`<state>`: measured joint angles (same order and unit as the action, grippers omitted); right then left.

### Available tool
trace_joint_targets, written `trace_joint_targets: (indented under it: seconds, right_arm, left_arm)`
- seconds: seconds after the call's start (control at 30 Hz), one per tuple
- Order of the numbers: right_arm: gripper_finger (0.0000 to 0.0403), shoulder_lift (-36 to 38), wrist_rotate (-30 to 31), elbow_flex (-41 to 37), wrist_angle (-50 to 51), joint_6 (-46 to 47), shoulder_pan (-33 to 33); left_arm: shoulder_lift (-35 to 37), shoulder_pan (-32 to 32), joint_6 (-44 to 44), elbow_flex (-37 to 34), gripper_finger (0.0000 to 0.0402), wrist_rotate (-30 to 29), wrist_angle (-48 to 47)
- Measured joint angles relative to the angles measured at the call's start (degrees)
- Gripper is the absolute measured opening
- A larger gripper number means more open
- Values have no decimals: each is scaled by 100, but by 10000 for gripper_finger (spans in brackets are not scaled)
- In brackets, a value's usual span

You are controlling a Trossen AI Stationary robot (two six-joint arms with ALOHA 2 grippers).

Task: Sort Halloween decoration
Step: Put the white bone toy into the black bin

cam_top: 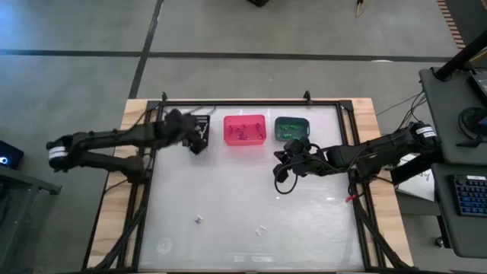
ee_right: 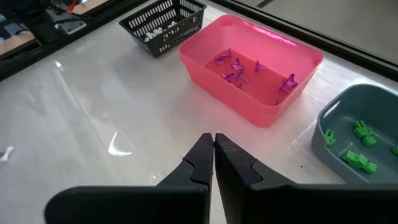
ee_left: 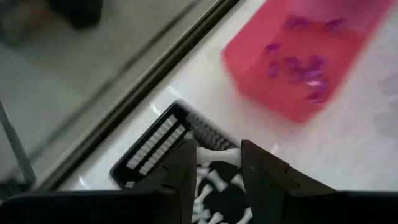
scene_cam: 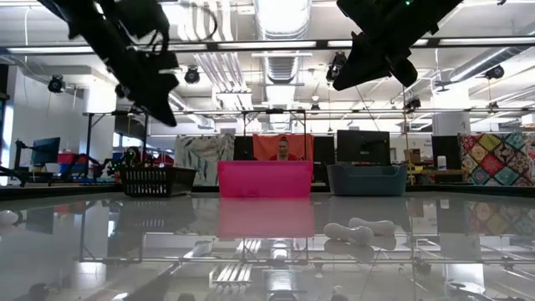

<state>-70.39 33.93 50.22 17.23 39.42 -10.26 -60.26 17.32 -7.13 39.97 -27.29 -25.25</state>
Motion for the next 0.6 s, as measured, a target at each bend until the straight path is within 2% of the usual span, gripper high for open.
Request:
trace_joint_targets:
  seconds: [0.13,0.27,0.43,0.6]
  right_arm:
    - [9,0,0,0,-1,2,0]
    - [9,0,0,0,-2,2,0]
    - [9,0,-1,0,-2,4,0]
    - [9,0,-96,0,0,7,0]
  left_arm:
    - [-214,1035,-210,0,94,1061,-75]
    - [-656,1771,-264,30,94,2102,-133]
    - [-1274,2262,-34,346,94,2275,-552]
    - [-1747,2359,101,669,94,2275,-673]
